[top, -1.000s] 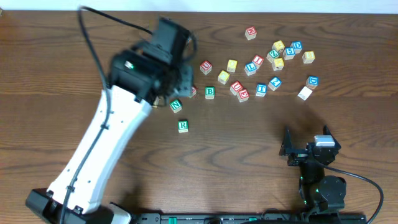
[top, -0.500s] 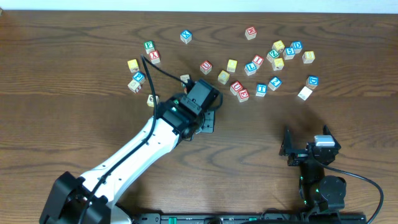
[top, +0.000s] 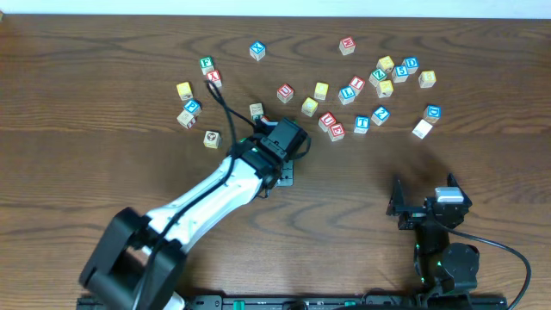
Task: Spell out ROBOT
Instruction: 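Carry the yellow O block toward the R block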
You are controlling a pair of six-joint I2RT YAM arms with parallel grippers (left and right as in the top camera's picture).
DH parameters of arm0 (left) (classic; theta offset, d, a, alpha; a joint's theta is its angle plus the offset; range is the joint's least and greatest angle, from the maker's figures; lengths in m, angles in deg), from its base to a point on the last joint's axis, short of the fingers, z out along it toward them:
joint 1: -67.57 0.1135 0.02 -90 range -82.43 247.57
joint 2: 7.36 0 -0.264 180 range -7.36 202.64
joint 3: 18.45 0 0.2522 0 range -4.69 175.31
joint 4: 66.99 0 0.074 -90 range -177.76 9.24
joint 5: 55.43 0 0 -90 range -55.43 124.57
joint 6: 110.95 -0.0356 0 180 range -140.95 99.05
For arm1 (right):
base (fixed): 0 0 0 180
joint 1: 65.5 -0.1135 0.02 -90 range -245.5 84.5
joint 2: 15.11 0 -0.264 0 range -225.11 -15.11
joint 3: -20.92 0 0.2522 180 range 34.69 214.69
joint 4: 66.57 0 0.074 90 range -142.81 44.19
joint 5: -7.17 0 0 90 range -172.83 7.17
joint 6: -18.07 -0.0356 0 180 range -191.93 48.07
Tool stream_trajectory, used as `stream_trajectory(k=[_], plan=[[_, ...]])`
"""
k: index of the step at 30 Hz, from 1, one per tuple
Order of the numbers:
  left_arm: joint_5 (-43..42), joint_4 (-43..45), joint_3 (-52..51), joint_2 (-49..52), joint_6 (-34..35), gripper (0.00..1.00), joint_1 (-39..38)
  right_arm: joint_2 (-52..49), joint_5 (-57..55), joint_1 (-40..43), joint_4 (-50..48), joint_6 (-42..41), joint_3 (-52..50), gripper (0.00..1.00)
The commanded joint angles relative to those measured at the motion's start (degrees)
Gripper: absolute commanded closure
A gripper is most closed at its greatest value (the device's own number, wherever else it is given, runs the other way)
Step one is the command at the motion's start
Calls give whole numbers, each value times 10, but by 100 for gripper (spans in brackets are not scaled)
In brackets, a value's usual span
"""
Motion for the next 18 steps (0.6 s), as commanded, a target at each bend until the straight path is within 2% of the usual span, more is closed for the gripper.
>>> stream_trajectory(k=[1, 12, 18], plan=[[14, 11, -3, 28, 11, 93, 0, 2, 1, 4, 2, 7, -1, 1], [15, 27, -4, 42, 11, 92, 0, 2, 1, 4, 2, 7, -1, 1], [26, 28, -9, 52, 36, 93, 0, 2, 1, 4, 2, 7, -1, 1]])
